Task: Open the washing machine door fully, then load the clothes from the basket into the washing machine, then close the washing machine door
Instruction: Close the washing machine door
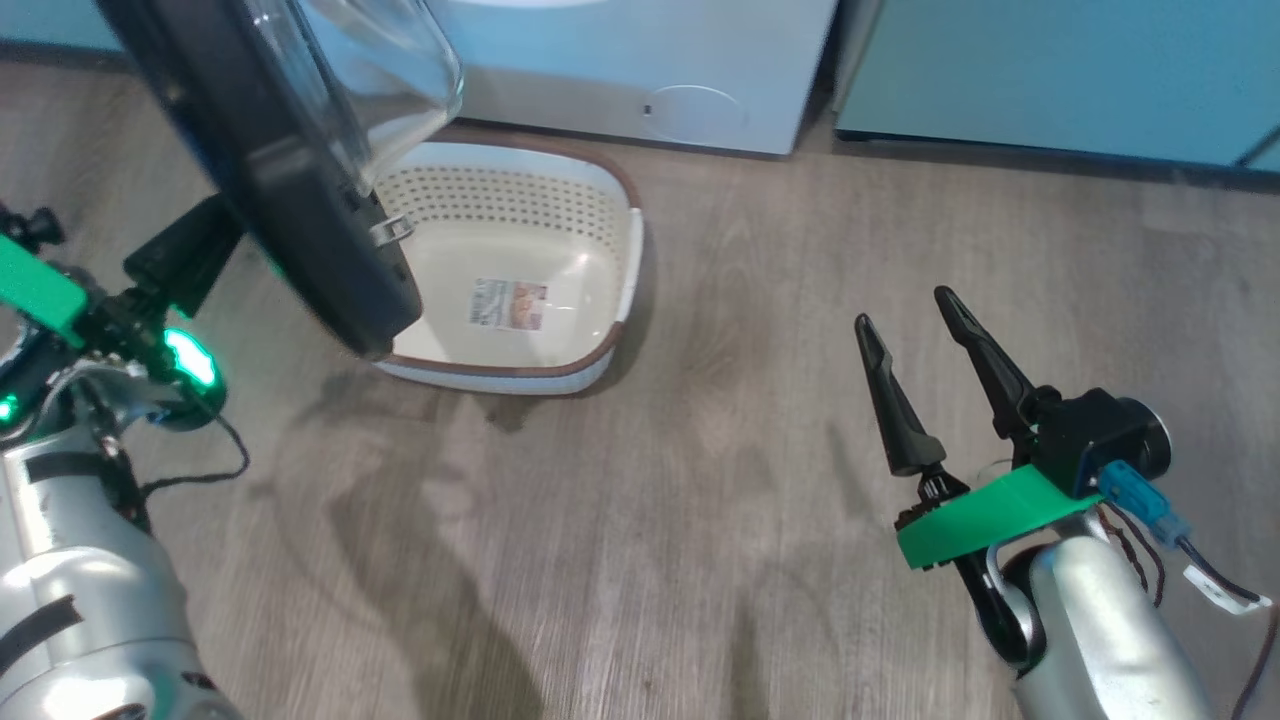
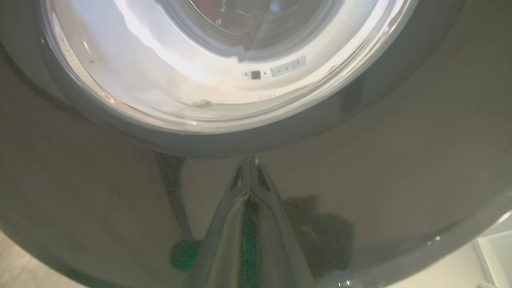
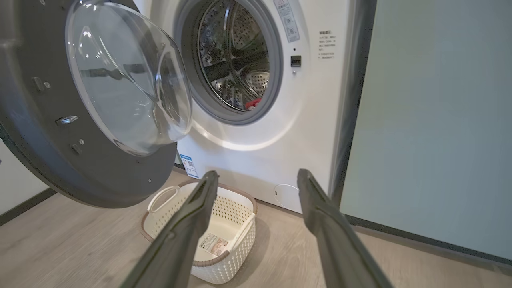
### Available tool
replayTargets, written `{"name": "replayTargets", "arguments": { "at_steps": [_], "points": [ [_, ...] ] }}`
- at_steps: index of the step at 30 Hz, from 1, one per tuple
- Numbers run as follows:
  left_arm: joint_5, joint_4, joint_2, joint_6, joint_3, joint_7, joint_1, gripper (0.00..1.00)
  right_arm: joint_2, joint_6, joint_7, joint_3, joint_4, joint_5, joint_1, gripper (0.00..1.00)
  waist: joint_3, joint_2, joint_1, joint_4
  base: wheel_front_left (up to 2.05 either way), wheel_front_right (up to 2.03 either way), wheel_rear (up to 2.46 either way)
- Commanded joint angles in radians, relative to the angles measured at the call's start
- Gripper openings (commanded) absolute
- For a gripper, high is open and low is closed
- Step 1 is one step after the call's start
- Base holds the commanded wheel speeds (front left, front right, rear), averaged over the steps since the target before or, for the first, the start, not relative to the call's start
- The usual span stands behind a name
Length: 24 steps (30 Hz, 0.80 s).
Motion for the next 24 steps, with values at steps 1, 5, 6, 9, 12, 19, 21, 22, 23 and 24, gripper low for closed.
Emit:
{"name": "replayTargets", "arguments": {
  "at_steps": [1, 5, 6, 9, 12, 19, 21, 22, 23, 24],
  "points": [
    [-0.013, -0.043, 0.023, -0.009, 0.001, 0.014, 0.001, 0.00, 0.010, 0.000, -0.009, 0.018, -0.029, 0.006, -0.001, 1.00, 0.003, -0.0001, 0.0000, -0.027, 0.00, 0.00, 0.00],
    [-0.040, -0.056, 0.000, -0.009, -0.020, 0.013, 0.006, 0.00, 0.013, 0.000, -0.009, 0.016, -0.039, 0.007, -0.001, 1.00, 0.014, -0.0001, 0.0000, -0.075, 0.00, 0.00, 0.00],
    [-0.046, -0.054, -0.004, -0.009, -0.026, 0.011, 0.006, 0.00, 0.014, 0.000, -0.009, 0.016, -0.042, 0.008, -0.002, 1.00, 0.018, -0.0001, 0.0000, -0.088, 0.00, 0.00, 0.00],
    [-0.047, -0.055, -0.011, -0.009, -0.050, -0.008, 0.004, 0.00, 0.015, 0.000, -0.009, 0.015, -0.051, 0.011, -0.003, 1.00, 0.033, -0.0001, 0.0000, -0.128, 0.00, 0.00, 0.00],
    [-0.057, -0.046, -0.014, -0.009, -0.058, -0.054, -0.014, 0.00, 0.017, 0.000, -0.009, 0.013, -0.058, 0.012, -0.001, 1.00, 0.052, -0.0001, 0.0000, -0.167, 0.00, 0.00, 0.00],
    [-0.090, 0.001, -0.016, -0.005, -0.031, -0.182, -0.088, 0.00, 0.018, 0.000, -0.009, 0.006, -0.079, 0.032, 0.003, 1.00, 0.107, -0.0001, 0.0000, -0.262, 0.00, 0.00, 0.00],
    [-0.096, 0.028, -0.016, -0.005, -0.016, -0.236, -0.123, 0.00, 0.018, 0.000, -0.009, 0.002, -0.086, 0.044, 0.008, 1.00, 0.127, -0.0001, 0.0000, -0.296, 0.00, 0.00, 0.00],
    [-0.097, 0.036, -0.015, -0.005, -0.013, -0.247, -0.132, 0.00, 0.018, 0.000, -0.009, 0.004, -0.087, 0.049, 0.009, 1.00, 0.133, -0.0001, 0.0000, -0.308, 0.00, 0.00, 0.00],
    [-0.095, 0.043, -0.014, -0.005, -0.011, -0.261, -0.141, 0.00, 0.018, 0.000, -0.009, 0.007, -0.090, 0.054, 0.008, 1.00, 0.139, -0.0001, 0.0000, -0.321, 0.00, 0.00, 0.00],
    [-0.093, 0.049, -0.011, -0.006, -0.009, -0.276, -0.149, 0.00, 0.018, 0.000, -0.009, 0.011, -0.092, 0.060, 0.008, 1.00, 0.145, -0.0001, 0.0000, -0.332, 0.00, 0.00, 0.00]
  ]
}}
